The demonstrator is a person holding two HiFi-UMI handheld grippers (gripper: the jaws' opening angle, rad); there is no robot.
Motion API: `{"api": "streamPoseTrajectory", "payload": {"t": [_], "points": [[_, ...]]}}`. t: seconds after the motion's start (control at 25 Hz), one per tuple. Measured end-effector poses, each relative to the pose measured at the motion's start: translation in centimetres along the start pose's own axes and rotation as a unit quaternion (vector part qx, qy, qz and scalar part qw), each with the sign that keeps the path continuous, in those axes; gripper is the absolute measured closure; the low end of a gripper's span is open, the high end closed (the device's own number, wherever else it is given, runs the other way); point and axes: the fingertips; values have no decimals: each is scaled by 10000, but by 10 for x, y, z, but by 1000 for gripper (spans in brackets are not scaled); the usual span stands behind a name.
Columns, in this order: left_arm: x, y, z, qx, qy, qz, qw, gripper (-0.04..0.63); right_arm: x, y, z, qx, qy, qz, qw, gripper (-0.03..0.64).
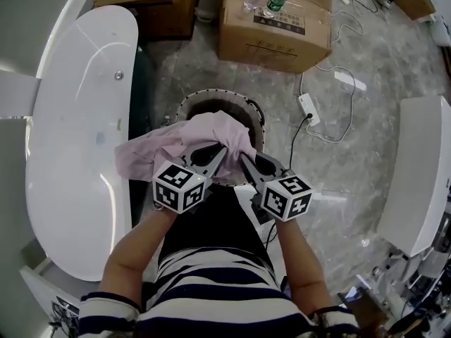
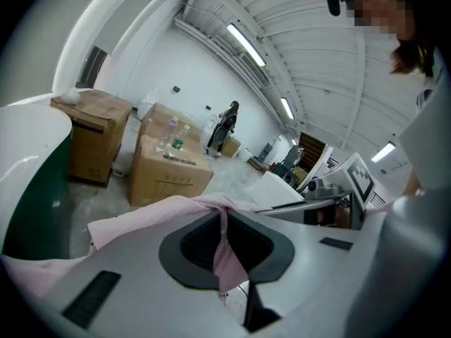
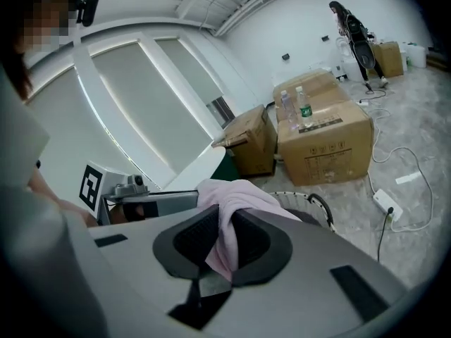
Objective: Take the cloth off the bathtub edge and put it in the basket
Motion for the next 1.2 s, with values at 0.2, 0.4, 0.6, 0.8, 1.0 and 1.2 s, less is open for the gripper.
{"api": "streamPoseTrajectory", "payload": {"t": [0.2,0.4,0.6,0.8,1.0,1.2], "points": [[46,28,8,-258,434,-230,9985,555,38,-18,32,161,414,-75,9990,554],[86,50,21,-446,820,-386,9949,555,69,-36,58,335,782,2,9964,554],[124,67,32,-510,1236,-599,9892,554,99,-53,80,577,1094,-33,9923,554],[161,80,38,-637,1805,-624,9795,552,125,-66,93,824,1437,-166,9860,551],[183,86,39,-774,2112,-604,9725,531,145,-67,103,833,1768,-258,9804,505],[181,85,38,-814,1934,-598,9759,449,154,-69,106,1007,1945,-420,9748,396]]}}
Point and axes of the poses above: the fingertips, and each gripper's own axes: z forward along the fingers, y to its left, x out of its underside, and after that the axes turned 14 degrees about x, right-handed
